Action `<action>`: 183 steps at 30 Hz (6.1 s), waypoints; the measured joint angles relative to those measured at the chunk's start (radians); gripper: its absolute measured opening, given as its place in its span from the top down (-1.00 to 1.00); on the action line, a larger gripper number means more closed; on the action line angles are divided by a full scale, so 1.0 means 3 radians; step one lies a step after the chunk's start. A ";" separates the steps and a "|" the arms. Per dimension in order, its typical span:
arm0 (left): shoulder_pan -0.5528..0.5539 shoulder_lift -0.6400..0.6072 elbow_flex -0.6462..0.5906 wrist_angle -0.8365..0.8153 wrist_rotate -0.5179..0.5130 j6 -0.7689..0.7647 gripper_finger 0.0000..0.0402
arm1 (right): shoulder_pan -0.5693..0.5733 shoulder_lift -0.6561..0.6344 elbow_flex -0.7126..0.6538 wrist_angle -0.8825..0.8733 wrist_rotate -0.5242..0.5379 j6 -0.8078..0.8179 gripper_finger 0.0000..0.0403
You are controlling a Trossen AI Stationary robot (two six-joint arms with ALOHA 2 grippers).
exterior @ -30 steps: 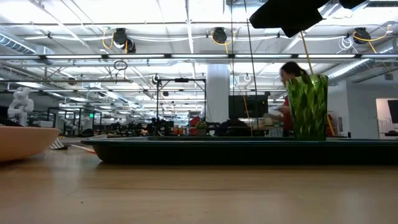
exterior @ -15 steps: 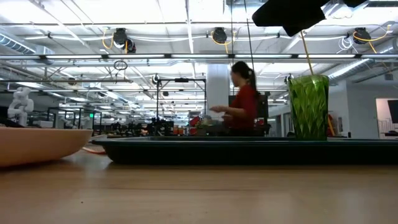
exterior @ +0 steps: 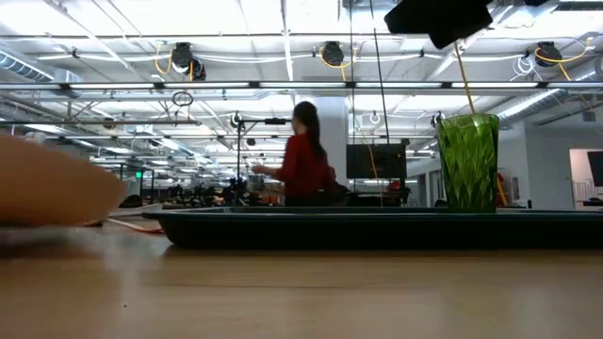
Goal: Pick and place plate/cup/fork/spoon on tray
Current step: Put the orange plate on the green tray, then put the orange fork on the green tray to the left of the orange plate
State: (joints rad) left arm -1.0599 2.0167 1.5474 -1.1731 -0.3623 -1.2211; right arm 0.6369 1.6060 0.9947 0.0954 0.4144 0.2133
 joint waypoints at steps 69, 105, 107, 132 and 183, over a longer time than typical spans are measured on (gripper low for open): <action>0.2640 -0.0003 0.0074 0.2529 0.0212 0.4692 0.94 | 0.1179 -0.1636 0.0000 -0.2079 0.1941 0.0807 1.00; 0.2897 -0.0003 -0.0592 0.3379 0.0979 0.4645 0.76 | 0.1175 -0.1636 0.0000 -0.2054 0.1934 0.0644 1.00; 0.2897 -0.0003 -0.0592 0.3378 0.0985 0.4603 0.73 | 0.1175 -0.1636 0.0000 -0.2054 0.1934 0.0645 1.00; 0.2870 -0.0518 -0.0460 0.2875 0.0861 0.4219 0.71 | 0.1174 -0.1633 -0.0140 -0.1958 0.1918 0.0716 1.00; 0.2471 -0.1717 -0.2688 0.1440 -0.0056 0.1324 -0.11 | 0.0624 -0.1635 -0.0178 -0.1951 0.1399 0.0710 1.00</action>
State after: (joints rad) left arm -0.3187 1.5017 0.7409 -0.7410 -0.3792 -0.8239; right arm 0.8242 1.1156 0.9413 -0.4900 0.8341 0.4263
